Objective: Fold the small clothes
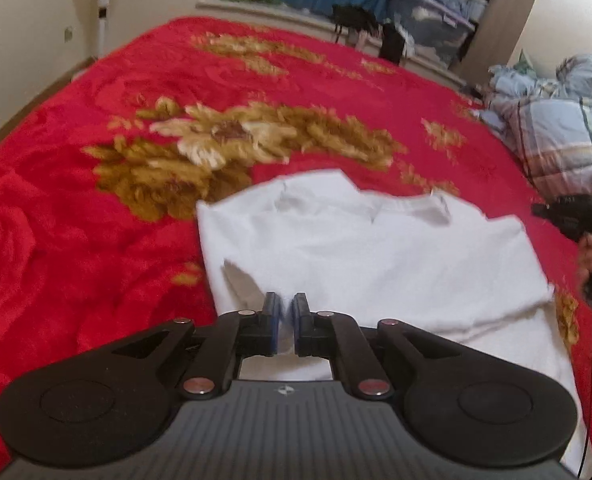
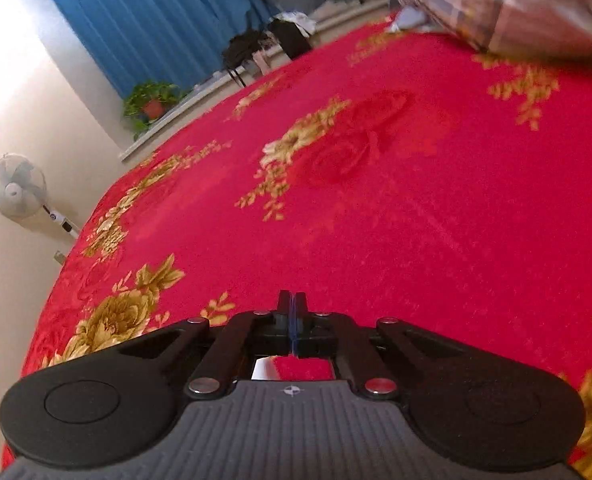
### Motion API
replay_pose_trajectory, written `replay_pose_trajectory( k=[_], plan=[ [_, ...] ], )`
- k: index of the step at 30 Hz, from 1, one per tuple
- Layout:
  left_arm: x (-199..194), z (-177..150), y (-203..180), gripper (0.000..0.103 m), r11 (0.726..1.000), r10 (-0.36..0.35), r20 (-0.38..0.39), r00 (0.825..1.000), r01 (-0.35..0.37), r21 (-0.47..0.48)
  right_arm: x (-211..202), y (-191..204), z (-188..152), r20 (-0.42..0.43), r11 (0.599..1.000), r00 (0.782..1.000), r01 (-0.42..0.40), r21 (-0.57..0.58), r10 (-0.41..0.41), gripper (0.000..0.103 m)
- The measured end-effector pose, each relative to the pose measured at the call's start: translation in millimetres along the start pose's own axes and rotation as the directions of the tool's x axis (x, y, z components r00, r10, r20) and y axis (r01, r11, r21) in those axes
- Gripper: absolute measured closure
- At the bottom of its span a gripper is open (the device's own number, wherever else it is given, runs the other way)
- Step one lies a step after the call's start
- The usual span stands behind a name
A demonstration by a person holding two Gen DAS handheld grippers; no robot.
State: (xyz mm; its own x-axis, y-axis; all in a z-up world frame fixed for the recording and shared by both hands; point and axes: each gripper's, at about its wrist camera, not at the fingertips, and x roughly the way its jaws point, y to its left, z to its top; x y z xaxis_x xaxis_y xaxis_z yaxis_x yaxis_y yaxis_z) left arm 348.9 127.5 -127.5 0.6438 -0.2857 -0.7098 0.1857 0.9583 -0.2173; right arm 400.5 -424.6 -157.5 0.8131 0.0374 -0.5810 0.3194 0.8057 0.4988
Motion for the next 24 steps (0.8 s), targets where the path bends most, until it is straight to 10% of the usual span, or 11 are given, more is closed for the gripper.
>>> replay_pose_trajectory(
  k=[7,10,18,24],
  plan=[
    [17.8,-1.2,-4.8,0.091,1.0,-0.028,-0.048,0.998,0.028,0.004,-29.2,28.2,-21.2,-0.148,0.959,0.974,-0.2,-0.201,0.172,0.061],
    [41.8,-14.4,-4.0,0.092,0.999,0.033,-0.173,0.984,-0.026,0.039,-15.8,26.8,-59.0,-0.307,0.923,0.952,-0.13,-0.364,0.013,0.061],
    [36.7,-26.0,-16.1,0.079,0.994,0.062,-0.111,0.992,-0.051,0.097,-47.6,9.9,-81.4,-0.262,0.903,0.957,-0.001,-0.43,-0.123,0.06],
    [-37.1,-31.0,-35.5,0.076,0.991,0.024,0.065,0.998,-0.032,0.129,-152.8,29.5,-73.6,-0.129,0.908,0.991,-0.031,-0.417,-0.026,0.058]
  ],
)
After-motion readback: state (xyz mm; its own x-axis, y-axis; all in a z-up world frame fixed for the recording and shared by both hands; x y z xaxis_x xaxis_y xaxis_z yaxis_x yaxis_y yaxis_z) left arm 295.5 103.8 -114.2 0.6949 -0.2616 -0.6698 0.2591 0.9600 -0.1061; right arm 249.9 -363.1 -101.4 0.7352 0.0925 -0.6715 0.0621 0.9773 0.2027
